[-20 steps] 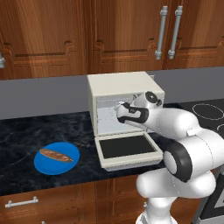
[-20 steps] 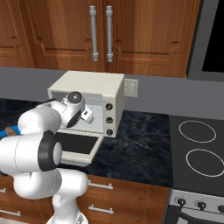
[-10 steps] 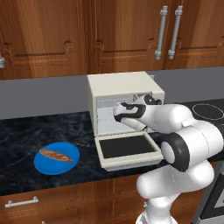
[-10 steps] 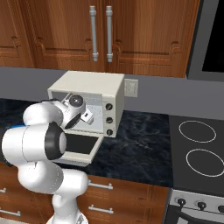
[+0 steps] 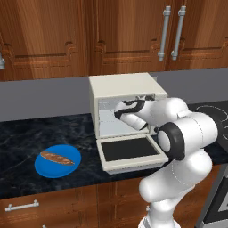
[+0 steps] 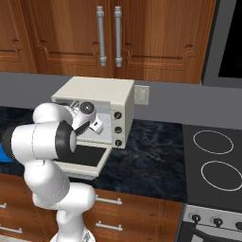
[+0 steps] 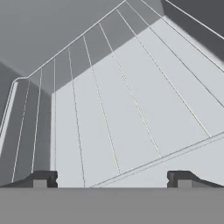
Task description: Pull the toaster oven rack outwards. Pick up the baguette from the plate and place it on the toaster oven rack. Close the toaster oven door fully and set the temperature to the lowest setting.
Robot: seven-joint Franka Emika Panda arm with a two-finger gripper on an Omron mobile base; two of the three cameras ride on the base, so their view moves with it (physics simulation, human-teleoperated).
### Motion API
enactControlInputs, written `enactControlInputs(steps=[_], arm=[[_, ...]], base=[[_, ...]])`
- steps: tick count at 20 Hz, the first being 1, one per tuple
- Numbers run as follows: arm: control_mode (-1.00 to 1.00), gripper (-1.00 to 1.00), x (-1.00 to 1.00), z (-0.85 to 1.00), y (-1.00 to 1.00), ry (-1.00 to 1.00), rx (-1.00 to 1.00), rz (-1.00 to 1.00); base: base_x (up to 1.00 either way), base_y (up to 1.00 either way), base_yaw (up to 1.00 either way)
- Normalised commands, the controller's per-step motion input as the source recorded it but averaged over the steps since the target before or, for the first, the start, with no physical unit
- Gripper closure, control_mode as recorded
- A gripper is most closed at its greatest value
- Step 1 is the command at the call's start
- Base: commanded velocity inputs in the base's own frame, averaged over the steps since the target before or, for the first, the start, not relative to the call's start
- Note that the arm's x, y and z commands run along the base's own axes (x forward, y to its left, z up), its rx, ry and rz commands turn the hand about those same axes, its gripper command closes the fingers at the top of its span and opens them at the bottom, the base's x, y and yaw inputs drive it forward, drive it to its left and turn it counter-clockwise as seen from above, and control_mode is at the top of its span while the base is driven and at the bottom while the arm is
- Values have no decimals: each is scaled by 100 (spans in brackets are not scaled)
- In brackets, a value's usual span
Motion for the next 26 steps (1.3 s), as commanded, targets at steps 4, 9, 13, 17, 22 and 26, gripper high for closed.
enactControlInputs(steps=[4,9,13,17,22,26], arm=[[-100,-100,11,-27,0,0,0,0],[-100,-100,11,-28,0,0,0,0],[-100,-100,24,-15,0,0,0,0],[-100,-100,17,-4,0,0,0,0],[-100,-100,0,0,0,0,0,0],[-100,-100,0,0,0,0,0,0]], base=[[0,0,0],[0,0,0],[0,0,0],[0,0,0],[0,0,0],[0,0,0]])
